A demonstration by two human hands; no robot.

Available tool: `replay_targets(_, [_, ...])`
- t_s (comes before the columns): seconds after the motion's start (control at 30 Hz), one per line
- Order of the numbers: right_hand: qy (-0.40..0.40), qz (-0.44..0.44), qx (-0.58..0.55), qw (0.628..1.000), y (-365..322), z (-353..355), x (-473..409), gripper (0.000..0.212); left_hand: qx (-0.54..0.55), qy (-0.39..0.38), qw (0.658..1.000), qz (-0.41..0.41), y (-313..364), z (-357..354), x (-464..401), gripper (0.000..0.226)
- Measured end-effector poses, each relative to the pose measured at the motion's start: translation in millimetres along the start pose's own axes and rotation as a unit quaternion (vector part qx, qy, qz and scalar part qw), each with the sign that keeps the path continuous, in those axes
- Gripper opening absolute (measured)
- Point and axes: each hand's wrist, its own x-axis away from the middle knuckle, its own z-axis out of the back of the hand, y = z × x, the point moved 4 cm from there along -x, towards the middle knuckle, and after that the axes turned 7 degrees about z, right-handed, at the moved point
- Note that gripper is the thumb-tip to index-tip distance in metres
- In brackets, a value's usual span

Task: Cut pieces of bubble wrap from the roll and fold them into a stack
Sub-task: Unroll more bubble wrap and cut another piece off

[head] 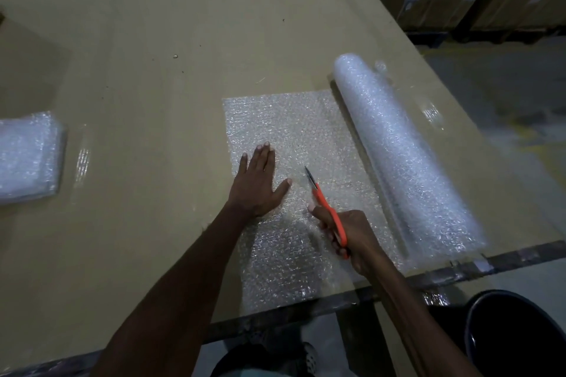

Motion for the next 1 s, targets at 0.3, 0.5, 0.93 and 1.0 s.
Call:
replay_targets(0.3, [-0.02,-0.005,-0.006,1.0,-10.3,-9.4,-5.7,0.044,-0.007,-0.004,1.0,-0.01,-1.0,1.6,-0.3,0.093])
replay_targets(0.5, [-0.023,0.002,-0.026,0.999,5.7,-9.2,-7.3,0.045,-0.016,-0.004,1.0,-0.024,-5.4,1.8,-0.2,0.09])
replay_targets(0.93, [-0.021,0.017,-0.015,1.0,-5.2,-16.7,-23.2,0.044,-0.015,-0.018,1.0,-0.007,-4.8,1.3,4.0,0.092])
replay_targets(1.0, [-0.021,0.011,-0.016,1.0,-6.7,-17.4,-20.7,0.043,-0.016,-0.024,1.0,-0.008,-5.1,1.2,2.4,0.093])
